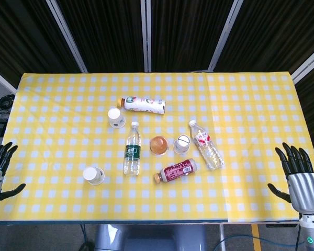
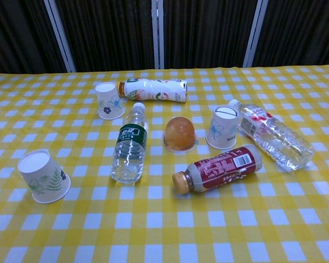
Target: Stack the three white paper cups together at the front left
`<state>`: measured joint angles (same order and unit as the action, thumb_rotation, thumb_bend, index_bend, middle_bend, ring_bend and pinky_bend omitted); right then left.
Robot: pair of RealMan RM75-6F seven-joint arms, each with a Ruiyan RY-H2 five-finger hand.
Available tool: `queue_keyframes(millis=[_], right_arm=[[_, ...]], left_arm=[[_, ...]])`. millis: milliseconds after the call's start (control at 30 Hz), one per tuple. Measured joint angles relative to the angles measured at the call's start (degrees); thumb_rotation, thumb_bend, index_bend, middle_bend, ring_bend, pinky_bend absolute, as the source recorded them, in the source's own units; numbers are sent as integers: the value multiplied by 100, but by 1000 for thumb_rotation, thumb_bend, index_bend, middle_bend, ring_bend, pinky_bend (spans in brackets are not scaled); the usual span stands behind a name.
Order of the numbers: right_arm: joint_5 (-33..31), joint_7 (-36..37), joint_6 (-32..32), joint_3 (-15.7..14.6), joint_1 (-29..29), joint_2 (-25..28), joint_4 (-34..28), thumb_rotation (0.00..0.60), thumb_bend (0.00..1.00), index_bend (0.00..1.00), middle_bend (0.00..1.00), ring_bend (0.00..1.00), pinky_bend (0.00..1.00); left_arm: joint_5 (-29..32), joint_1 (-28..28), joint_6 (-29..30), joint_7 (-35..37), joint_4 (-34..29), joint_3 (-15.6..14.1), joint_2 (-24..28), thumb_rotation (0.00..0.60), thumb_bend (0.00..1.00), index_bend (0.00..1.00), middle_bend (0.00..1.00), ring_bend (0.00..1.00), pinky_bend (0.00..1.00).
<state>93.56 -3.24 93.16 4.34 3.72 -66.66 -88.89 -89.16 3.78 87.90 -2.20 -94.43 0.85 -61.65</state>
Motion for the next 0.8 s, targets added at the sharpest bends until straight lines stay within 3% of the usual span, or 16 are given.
queue_keyframes(millis=[533, 667, 800], right_arm=[[-99, 135, -398, 62, 231, 39, -150, 600, 0, 0, 0, 0, 8], [-138, 306, -837, 204, 581, 179, -336, 600, 0, 29, 53, 2, 99], [-268, 603, -1717, 420, 1183, 377, -593, 600, 6, 115, 153, 57, 213]], left_arm=[[36, 14, -26, -30, -28, 37, 17, 600, 0, 0, 0, 0, 0], [112, 46, -116, -114, -30, 57, -6, 600, 0, 0, 0, 0, 0], [258, 104, -272, -242, -6, 89, -66, 600, 0, 0, 0, 0, 0]])
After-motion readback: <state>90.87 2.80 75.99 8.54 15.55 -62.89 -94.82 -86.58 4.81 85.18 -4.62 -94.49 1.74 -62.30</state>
